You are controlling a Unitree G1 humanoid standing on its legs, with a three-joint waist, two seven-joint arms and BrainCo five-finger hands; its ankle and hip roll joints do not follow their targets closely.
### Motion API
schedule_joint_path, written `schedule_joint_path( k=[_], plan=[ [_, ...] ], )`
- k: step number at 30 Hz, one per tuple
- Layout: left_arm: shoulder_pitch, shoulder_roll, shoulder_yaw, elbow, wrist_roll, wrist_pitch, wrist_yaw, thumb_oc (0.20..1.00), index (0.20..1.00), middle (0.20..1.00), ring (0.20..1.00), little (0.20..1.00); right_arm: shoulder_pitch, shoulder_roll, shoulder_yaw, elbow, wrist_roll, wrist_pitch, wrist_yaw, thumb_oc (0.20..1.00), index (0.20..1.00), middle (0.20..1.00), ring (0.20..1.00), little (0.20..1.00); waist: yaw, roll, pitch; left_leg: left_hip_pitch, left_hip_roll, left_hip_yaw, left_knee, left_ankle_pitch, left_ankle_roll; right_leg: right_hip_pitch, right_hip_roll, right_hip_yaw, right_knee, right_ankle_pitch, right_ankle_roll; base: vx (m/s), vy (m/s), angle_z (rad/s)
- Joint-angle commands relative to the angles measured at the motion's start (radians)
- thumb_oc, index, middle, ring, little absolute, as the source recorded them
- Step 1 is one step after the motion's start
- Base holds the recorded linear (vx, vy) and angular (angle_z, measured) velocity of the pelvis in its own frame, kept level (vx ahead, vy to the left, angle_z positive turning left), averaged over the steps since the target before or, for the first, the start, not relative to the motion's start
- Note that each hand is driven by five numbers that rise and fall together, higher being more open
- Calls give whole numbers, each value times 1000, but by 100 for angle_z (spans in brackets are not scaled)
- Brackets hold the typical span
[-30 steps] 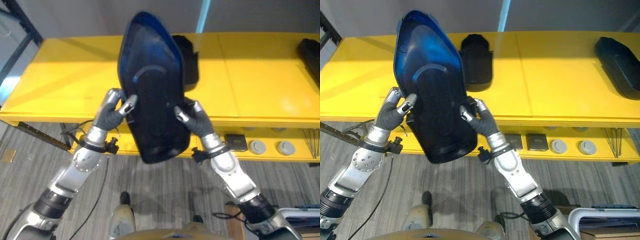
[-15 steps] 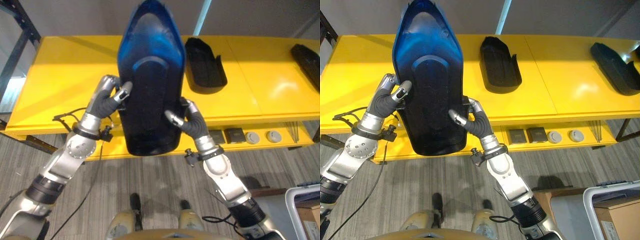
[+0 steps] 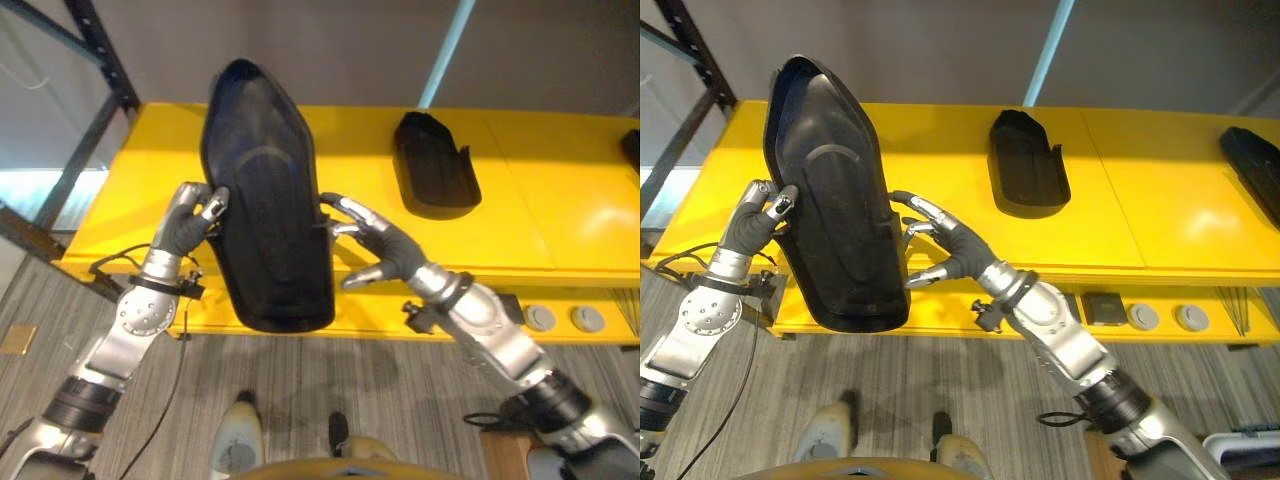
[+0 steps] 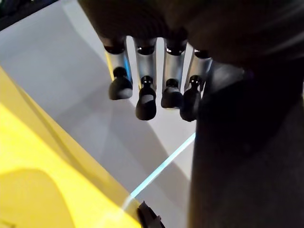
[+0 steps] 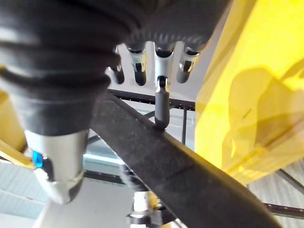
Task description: Move parts from the plastic box to the shelf.
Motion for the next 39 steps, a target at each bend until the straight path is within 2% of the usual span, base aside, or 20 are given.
schedule_joint_path(
  k=[1,5,6,8,9,11,14,17,22,24,29,33,36,39],
  plan=[
    [-115,-4,49,26,47,-14,50,200,200,200,200,200,34,40,-73,-124,141,-46,82,1000,1000,1000,1000,1000,-11,10,-48,61,-35,11,125,-80,-23,114,-78,-38,-48,-94,107,56,130,-16],
    [-97,-2,77,22,75,-4,51,200,200,200,200,200,92,76,-148,-150,169,-59,76,1000,1000,1000,1000,1000,-25,8,-61,69,-47,35,131,-88,-13,116,-98,-20,-58,-67,117,60,135,-22],
    [-82,14,116,38,101,2,59,200,200,200,200,200,139,137,-224,-154,209,-72,77,1000,1000,1000,1000,1000,-39,6,-72,85,-54,66,123,-110,2,114,-116,-2,-78,-53,128,33,94,-3],
    [-75,25,135,53,110,8,71,200,200,200,200,200,150,171,-250,-144,212,-83,63,1000,1000,1000,1000,1000,-42,1,-77,91,-58,86,121,-118,7,105,-122,13,-85,-41,139,9,114,-32],
    [-52,44,188,79,139,20,103,200,200,200,200,200,169,231,-296,-130,157,-120,7,1000,1000,1000,1000,1000,-54,-9,-83,91,-56,128,125,-123,14,82,-122,53,-99,-15,155,-17,91,-39],
    [-45,56,208,91,149,27,114,200,200,200,200,200,175,242,-307,-128,134,-124,-7,1000,1000,1000,1000,1000,-57,-11,-85,93,-54,142,120,-125,16,73,-120,65,-103,-9,159,0,40,-69],
    [-36,60,244,121,159,41,142,200,200,200,200,200,190,275,-305,-103,47,-134,-60,1000,1000,1000,1000,1000,-71,-14,-88,107,-50,176,65,-111,18,41,-105,86,-118,4,163,-15,14,-63],
    [-46,62,260,154,157,57,164,200,200,200,200,200,199,282,-287,-87,25,-129,-64,1000,1000,1000,1000,1000,-82,-13,-80,108,-49,183,8,-84,15,4,-90,90,-126,14,160,-46,-38,-18],
    [-114,52,235,239,118,81,178,200,200,200,200,200,206,278,-261,-68,14,-123,-65,1000,1000,1000,1000,1000,-101,-3,-59,88,-44,176,-52,-42,3,-55,-69,77,-133,26,154,-56,-55,9],
    [-149,50,217,294,101,99,187,200,200,200,200,200,194,284,-233,-66,24,-121,-58,1000,1000,1000,1000,1000,-108,7,-33,61,-37,176,-67,-20,-4,-94,-55,67,-133,35,151,-57,-63,8],
    [-197,64,194,353,106,112,211,200,200,200,200,200,169,288,-199,-63,33,-122,-55,1000,1000,1000,1000,1000,-111,14,-13,40,-31,177,-83,-1,-9,-123,-42,62,-134,40,148,-20,-48,-6],
    [-264,130,181,423,140,133,255,200,200,200,200,200,138,282,-157,-52,48,-122,-49,1000,1000,1000,1000,1000,-112,26,17,17,-22,178,-103,24,-17,-158,-26,56,-135,44,149,-21,-54,-7],
    [-350,200,136,509,149,141,250,200,200,200,200,200,129,278,-135,-40,76,-120,-30,1000,1000,1000,1000,1000,-111,37,29,14,-16,183,-111,34,-21,-168,-22,48,-132,44,148,1,-20,-4],
    [-388,234,108,557,152,145,239,200,200,200,200,200,129,277,-121,-34,87,-117,-17,1000,1000,1000,1000,1000,-110,45,33,15,-14,186,-112,36,-22,-172,-21,45,-130,43,149,0,0,0]
  ],
)
